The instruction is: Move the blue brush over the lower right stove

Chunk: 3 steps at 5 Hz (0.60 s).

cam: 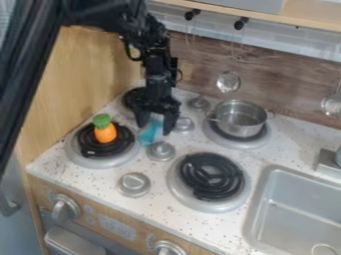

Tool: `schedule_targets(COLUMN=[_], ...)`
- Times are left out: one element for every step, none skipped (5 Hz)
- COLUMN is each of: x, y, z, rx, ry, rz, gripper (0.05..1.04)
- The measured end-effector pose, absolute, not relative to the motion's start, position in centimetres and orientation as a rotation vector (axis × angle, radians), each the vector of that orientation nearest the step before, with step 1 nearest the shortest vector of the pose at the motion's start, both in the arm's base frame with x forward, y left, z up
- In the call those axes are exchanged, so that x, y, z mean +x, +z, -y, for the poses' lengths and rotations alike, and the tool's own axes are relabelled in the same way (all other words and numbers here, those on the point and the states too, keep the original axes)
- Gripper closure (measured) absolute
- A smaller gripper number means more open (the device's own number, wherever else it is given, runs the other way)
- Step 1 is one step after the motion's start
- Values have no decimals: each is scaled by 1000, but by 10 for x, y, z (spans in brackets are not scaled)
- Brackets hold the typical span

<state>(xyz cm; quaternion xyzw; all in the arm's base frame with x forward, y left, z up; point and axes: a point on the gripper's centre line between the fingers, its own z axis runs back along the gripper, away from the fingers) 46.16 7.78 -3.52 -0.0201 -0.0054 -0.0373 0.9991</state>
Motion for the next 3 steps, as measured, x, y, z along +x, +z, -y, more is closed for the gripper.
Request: schedule_targets(x=[470,469,469], y=[-32,-42,-46], z=[-73,-73,-75], rx=[-16,-11,-8], ry=[-90,-84,-72], rz=[35,12,2], gripper=[84,146,350])
